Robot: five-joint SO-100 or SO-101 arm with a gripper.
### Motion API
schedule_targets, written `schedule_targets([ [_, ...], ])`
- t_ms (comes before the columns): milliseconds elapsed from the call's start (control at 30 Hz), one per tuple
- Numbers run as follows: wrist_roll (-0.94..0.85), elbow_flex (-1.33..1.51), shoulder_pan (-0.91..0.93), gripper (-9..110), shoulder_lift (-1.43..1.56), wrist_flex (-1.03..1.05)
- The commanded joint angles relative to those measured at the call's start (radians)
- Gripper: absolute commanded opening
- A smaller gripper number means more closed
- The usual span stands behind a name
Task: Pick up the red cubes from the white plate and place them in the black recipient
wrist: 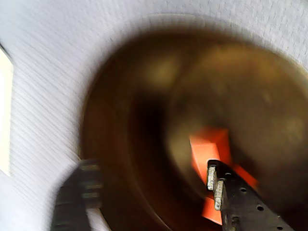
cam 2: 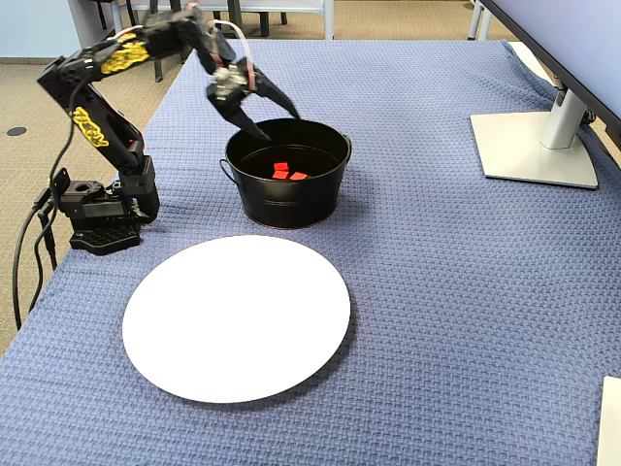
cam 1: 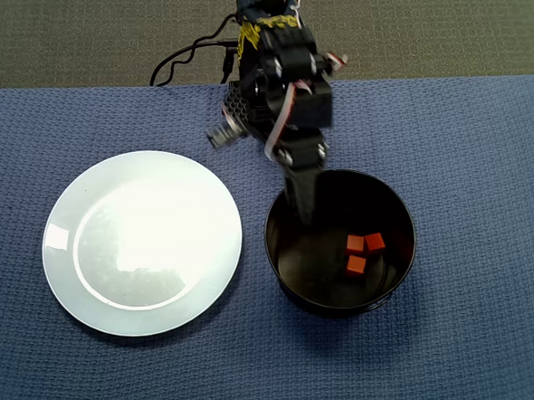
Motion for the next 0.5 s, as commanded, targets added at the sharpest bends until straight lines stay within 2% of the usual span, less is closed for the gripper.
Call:
schedule_targets([
  [0,0.083,0.002,0.063,12,0.167,0.087],
  [167,0.118,0.173,0.091,7,0.339,0.123],
  [267,0.08,0.29,0.156,6,0.428,0.129],
  [367,0.009,0.422,0.259,5,0.48,0.104],
  [467,-0.063,0.563,0.407,4,0.511,-0.012],
])
